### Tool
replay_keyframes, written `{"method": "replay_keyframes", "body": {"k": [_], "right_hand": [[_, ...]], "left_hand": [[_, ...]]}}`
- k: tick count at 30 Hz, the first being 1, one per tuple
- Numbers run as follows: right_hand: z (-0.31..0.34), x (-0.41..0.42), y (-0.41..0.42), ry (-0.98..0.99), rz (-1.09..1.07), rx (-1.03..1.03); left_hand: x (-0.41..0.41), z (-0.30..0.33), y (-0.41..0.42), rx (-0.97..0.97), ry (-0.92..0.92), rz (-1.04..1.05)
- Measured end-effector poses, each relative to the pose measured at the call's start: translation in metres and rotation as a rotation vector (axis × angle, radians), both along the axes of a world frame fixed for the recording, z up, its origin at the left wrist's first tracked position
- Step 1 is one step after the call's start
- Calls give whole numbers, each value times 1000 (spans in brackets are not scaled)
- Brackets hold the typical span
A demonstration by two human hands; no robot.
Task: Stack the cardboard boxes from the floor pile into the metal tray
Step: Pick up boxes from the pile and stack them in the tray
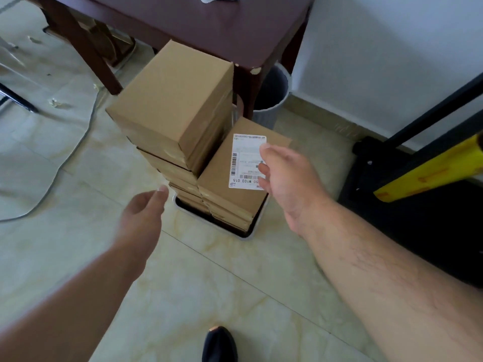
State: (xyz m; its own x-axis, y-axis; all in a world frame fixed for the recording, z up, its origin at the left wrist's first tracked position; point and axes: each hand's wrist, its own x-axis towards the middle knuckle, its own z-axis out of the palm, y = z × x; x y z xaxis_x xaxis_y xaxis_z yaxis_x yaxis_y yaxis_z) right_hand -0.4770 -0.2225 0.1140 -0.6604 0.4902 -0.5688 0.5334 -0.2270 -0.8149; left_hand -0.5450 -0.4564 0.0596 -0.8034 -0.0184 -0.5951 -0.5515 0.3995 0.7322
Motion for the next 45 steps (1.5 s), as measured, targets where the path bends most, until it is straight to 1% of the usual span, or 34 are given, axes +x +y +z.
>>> {"method": "replay_keyframes", "body": {"k": [2, 5, 8, 11, 17, 18, 20, 21, 23, 27, 35, 41, 45], "right_hand": [[-2, 25, 10, 16, -6, 2], [-7, 73, 37, 10, -108, 25], [-10, 122, 64, -50, -199, 62], [-21, 188, 105, -78, -280, 94], [-50, 321, 177, -165, -458, 51], [-53, 329, 181, -182, -471, 59], [-61, 384, 206, -201, -549, 71], [-63, 390, 210, -215, -532, 77], [-68, 431, 227, -269, -543, 96], [-94, 530, 261, -312, -653, 54], [-156, 682, 311, -443, -828, -14], [-213, 776, 347, -518, -914, 21], [-249, 828, 364, -562, -939, 16]], "left_hand": [[26, 1, 20, 36, 6, -37], [71, 12, 70, 84, 34, -107], [114, 25, 124, 129, 100, -203], [161, 29, 184, 119, 119, -335], [252, 8, 281, 120, 20, -546], [259, 6, 288, 118, 4, -556], [305, -6, 326, 98, -18, -656], [310, -7, 329, 91, -29, -664], [346, -16, 353, 63, -74, -726], [429, -36, 406, 11, -117, -853], [561, -88, 484, -1, -189, -983], [657, -146, 523, -22, -222, -1063], [717, -187, 540, -6, -268, -1078]]}}
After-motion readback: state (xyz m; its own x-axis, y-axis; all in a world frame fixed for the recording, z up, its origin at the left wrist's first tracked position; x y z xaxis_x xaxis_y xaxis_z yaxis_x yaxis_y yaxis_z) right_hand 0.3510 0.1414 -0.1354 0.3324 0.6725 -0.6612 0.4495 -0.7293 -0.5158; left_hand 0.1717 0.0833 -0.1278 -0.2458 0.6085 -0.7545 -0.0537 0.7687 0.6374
